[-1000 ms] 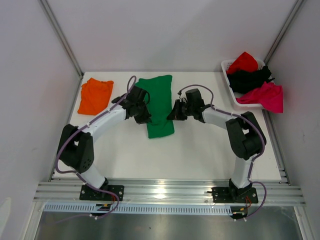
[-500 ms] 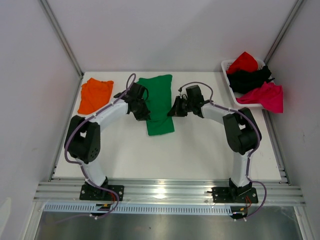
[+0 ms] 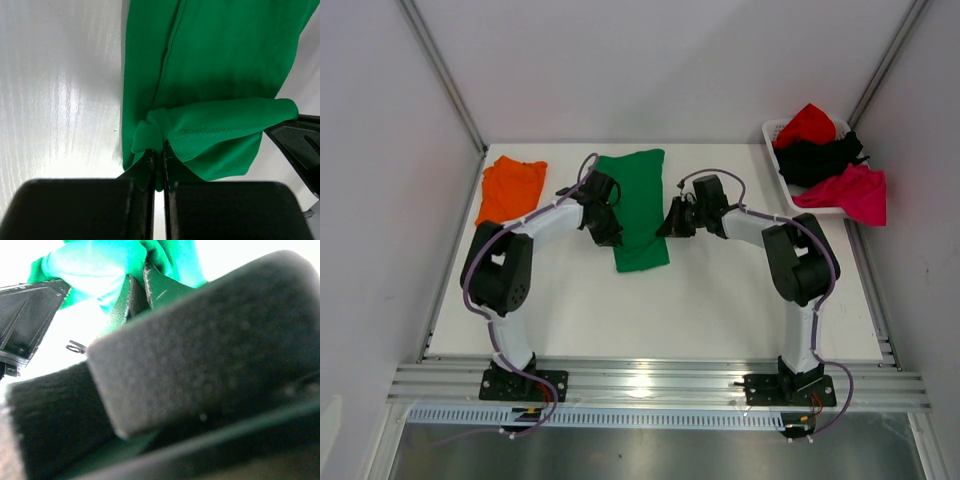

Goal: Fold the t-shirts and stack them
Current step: Fold the tshirt

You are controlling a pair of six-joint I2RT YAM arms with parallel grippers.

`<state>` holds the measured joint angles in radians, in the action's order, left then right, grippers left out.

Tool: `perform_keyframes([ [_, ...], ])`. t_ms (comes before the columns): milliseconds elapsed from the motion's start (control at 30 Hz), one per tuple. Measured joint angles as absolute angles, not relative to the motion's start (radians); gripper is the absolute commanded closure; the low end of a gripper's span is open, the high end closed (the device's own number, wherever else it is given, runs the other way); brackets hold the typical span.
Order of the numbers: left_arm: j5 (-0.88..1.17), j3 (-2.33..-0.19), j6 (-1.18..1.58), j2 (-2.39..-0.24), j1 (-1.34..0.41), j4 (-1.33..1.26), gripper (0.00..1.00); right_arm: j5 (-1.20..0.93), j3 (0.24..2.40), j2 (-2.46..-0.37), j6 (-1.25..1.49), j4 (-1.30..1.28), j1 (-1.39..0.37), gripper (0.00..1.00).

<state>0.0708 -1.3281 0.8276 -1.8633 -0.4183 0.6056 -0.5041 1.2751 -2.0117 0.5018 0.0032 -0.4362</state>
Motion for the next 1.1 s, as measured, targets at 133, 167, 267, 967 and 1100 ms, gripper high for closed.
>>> perform_keyframes([
  [133,0.076,-1.328,0.828,-1.876,-0.418,0.598,0.99,-0.506,1.274,-2.024,0.502,0.018,-0.433,0.98],
  [167,0.078,-1.328,0.828,-1.878,-0.418,0.596,0.99,-0.507,1.274,-2.028,0.502,0.021,-0.432,0.98],
  [267,0.08,-1.328,0.827,-1.88,-0.417,0.593,0.99,-0.51,1.274,-2.037,0.502,0.029,-0.43,0.98],
  [967,0.079,-1.321,0.785,-1.88,-0.408,0.584,0.44,-0.471,1.234,-2.04,0.498,0.095,-0.409,0.61],
  [1100,0.083,-1.316,0.778,-1.88,-0.408,0.578,0.44,-0.47,1.229,-2.04,0.498,0.107,-0.409,0.6],
])
